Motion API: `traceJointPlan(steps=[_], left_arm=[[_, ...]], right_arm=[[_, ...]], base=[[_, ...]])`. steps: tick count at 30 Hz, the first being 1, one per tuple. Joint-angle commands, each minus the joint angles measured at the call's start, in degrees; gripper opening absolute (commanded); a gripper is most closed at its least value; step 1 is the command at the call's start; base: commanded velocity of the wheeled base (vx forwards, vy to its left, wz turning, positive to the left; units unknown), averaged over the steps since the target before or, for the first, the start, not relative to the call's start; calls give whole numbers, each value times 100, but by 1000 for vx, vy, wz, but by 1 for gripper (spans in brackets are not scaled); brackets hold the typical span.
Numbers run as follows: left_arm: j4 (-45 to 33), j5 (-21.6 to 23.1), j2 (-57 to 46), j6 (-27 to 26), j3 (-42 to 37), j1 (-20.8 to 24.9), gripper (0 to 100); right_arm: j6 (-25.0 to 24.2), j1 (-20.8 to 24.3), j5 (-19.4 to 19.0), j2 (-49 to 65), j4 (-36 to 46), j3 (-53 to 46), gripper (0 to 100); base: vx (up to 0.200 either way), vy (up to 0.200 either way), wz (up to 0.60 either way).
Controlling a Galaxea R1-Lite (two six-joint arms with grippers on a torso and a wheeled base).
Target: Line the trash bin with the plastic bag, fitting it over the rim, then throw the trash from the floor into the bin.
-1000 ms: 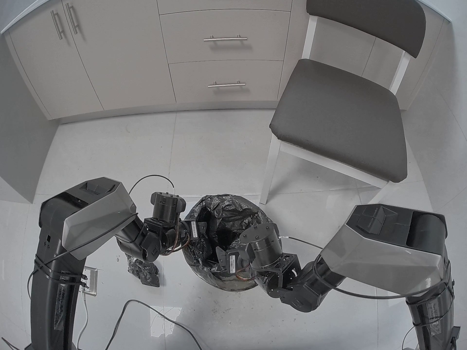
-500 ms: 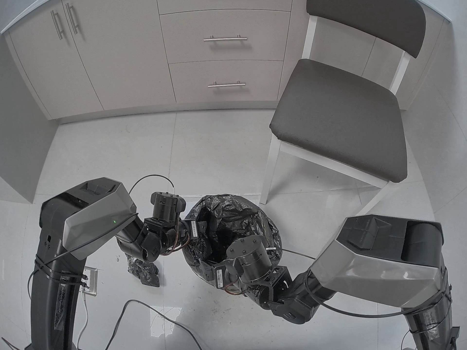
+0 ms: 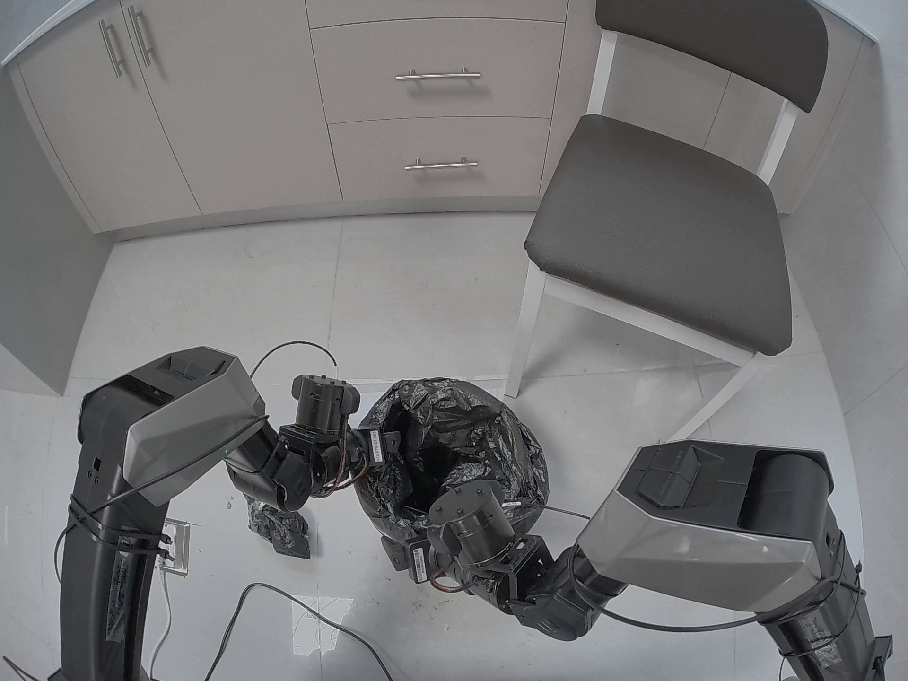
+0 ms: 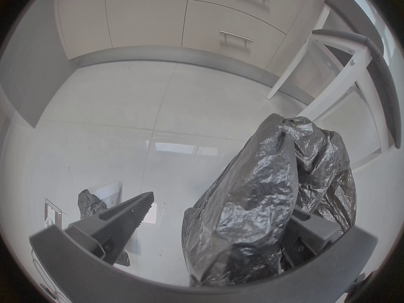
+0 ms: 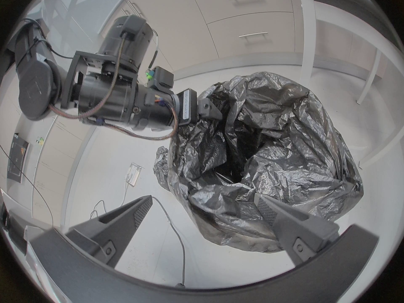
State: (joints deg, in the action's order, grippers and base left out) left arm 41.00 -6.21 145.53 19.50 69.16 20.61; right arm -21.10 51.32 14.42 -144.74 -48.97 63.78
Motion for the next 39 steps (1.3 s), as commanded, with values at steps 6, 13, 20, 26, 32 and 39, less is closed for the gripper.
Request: traceJointPlan(steps=[6,13,20,26,32,39], left_arm=[[14,-4,-7,62,19,4,100],[14,-4,2,159,28,4,100],[14,-4,-7,159,28,4,100],[22,-4,10,159,28,4,100],[22,-4,-60,185,-51,4,100],[14,-4,-332,273,-368,4,100]], right_arm=[[-96,185,-18,-72,1,-199,100],[-122,352,-18,-90,-16,-393,100],[-157,414,-10,-2,-25,-437,100],[-157,466,-10,157,-25,-472,100],[-131,502,-1,332,-34,-525,100],[-254,458,-18,904,-42,-832,100]], base=[[0,0,0],[0,0,0],[0,0,0],[0,0,0],[0,0,0],[0,0,0]])
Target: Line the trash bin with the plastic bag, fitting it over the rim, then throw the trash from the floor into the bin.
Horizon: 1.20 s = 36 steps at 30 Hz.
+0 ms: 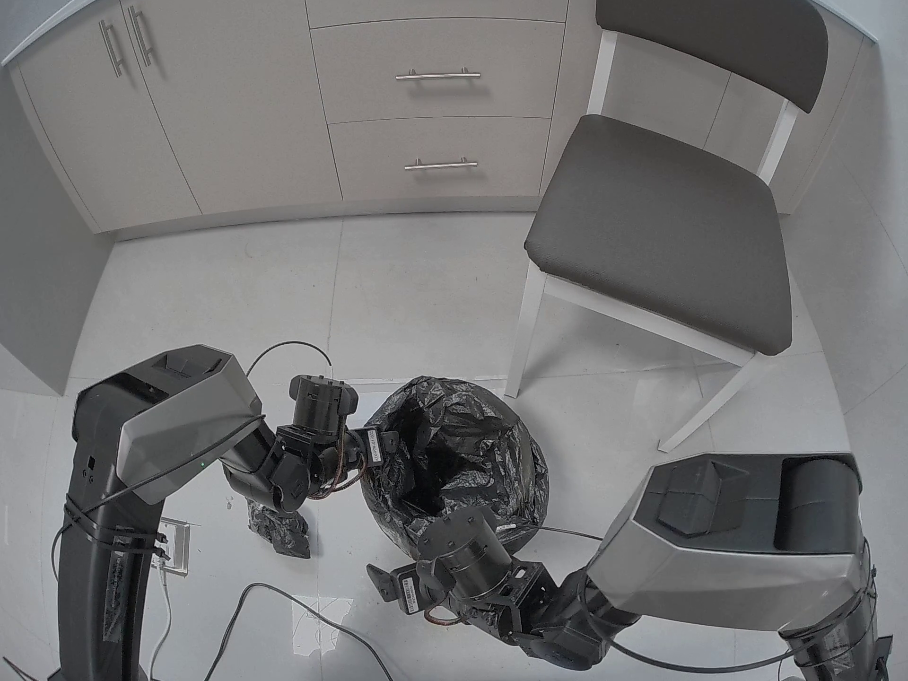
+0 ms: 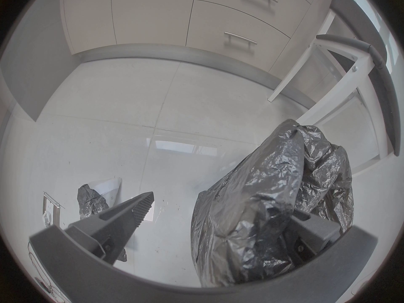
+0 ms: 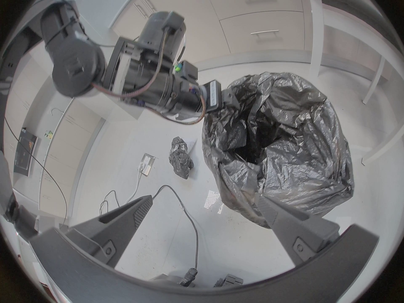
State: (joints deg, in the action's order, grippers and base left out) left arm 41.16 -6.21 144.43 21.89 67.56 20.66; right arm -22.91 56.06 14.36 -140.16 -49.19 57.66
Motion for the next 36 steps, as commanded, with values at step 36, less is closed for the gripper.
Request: traceJointPlan(steps=[36], left_arm=[[-1162,14,-1462,351,-463,-1135,100]], right_arm=[[-935,-1467,-751,674,-2323,-1380,100]], base=[[0,0,0]])
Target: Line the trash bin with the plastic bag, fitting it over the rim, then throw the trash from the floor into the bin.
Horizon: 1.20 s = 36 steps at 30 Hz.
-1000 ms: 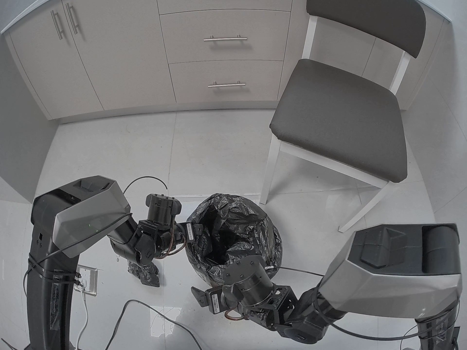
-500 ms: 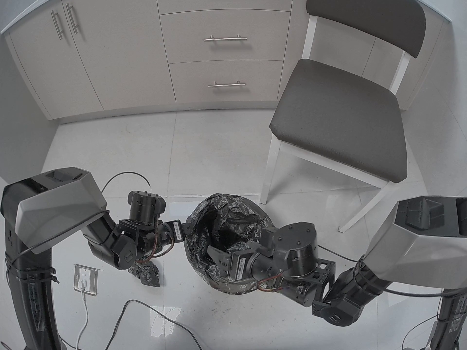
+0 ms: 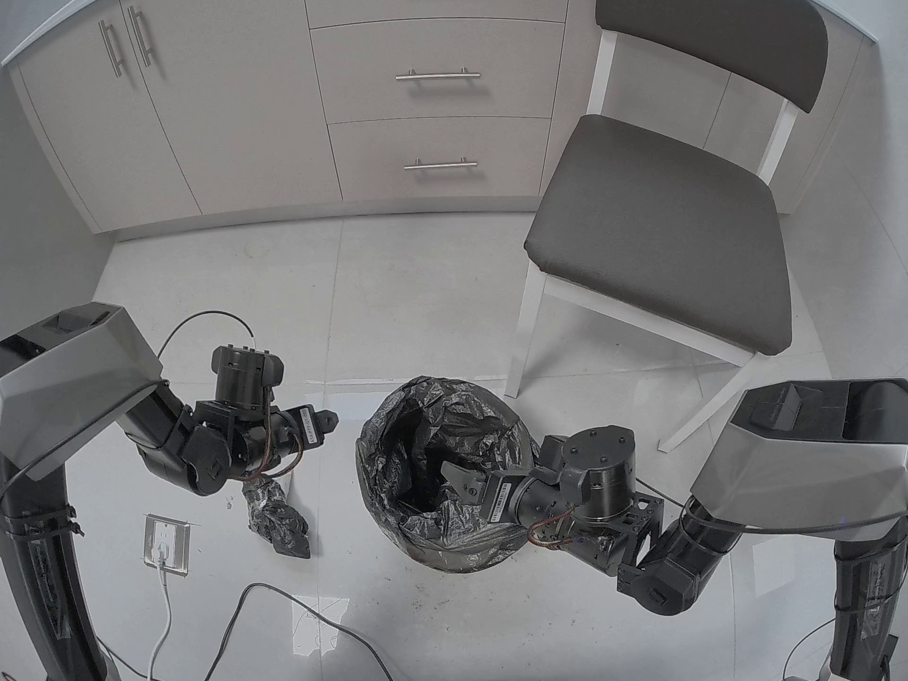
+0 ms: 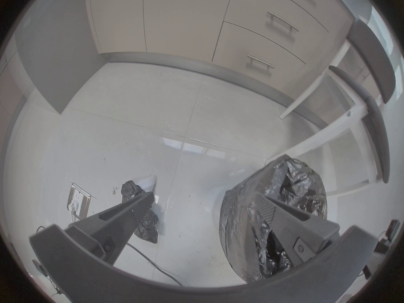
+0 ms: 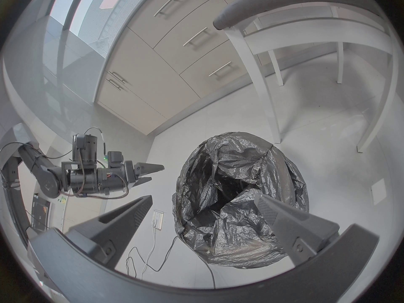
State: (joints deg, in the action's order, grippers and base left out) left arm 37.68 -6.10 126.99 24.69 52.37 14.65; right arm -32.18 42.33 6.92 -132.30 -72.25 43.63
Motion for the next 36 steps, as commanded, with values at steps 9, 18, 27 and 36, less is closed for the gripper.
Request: traceJointPlan(steps=[9,18,27,36], left_arm=[[-2335,3,1364,142,3200,-938,100],[-2669,3,2330,186,4615,-964,100],[-3610,-6,3077,186,6031,-999,100],[-4190,-23,3561,177,6222,-991,100]], right_arm=[[-7,-111,-7,-234,-34,49,100],[-7,-111,2,-349,-70,102,100],[-7,-102,2,-401,-78,111,100],[-7,-111,2,-437,-78,146,100]], base=[[0,0,0],[0,0,0],[0,0,0],[0,0,0]])
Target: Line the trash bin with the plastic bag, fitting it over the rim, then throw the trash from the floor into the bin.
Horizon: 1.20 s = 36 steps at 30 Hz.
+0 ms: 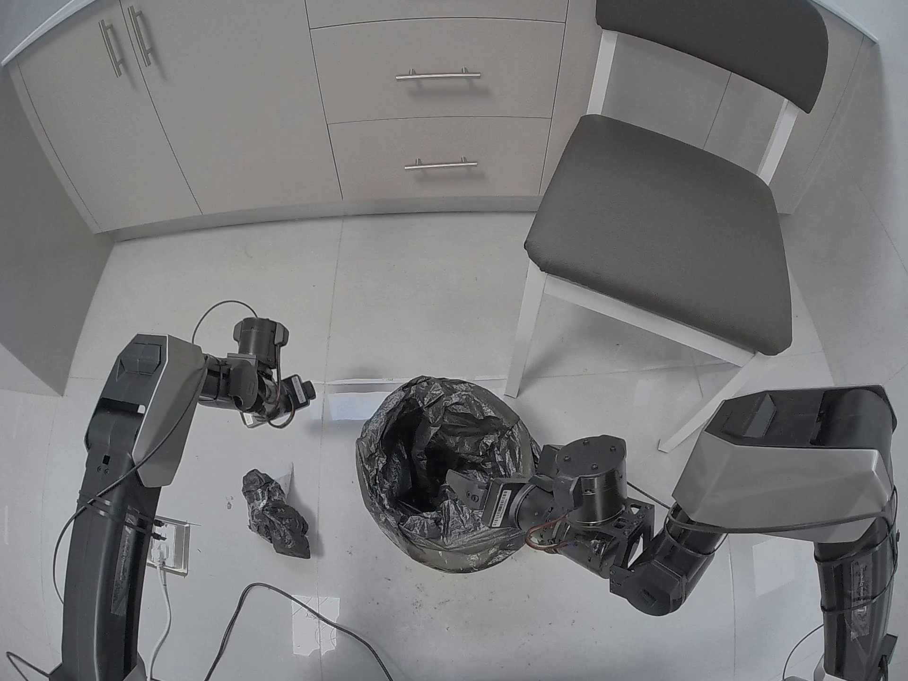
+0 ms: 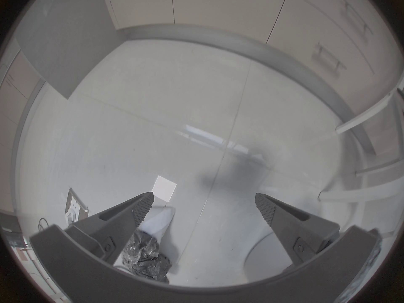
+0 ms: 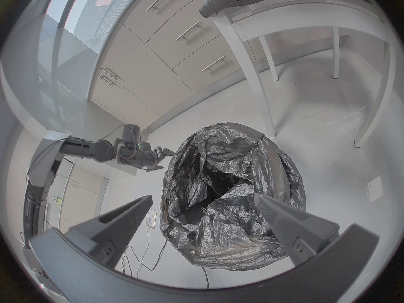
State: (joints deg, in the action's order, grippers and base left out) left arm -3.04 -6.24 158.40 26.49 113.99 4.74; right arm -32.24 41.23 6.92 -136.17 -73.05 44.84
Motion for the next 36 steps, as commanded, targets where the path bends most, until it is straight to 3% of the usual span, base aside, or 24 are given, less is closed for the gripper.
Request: traceJointPlan(steps=[1,15,17,25,36], left_arm=[[-136,-9,446,-4,60,0,100],[-901,-167,859,-21,60,-87,100],[-1709,-299,1175,-12,60,-123,100],[-3177,-422,1921,76,60,-123,100],[-3256,-492,1921,93,60,-123,100]], right_arm=[[-1,-1,2,-59,1,34,100],[-1,-1,2,-103,1,43,100],[-1,-1,2,-103,-8,43,100],[-1,-1,11,-129,-17,51,100],[34,-10,11,-243,-280,25,100]], base=[[0,0,0],[0,0,0],[0,0,0],[0,0,0],[0,0,0]])
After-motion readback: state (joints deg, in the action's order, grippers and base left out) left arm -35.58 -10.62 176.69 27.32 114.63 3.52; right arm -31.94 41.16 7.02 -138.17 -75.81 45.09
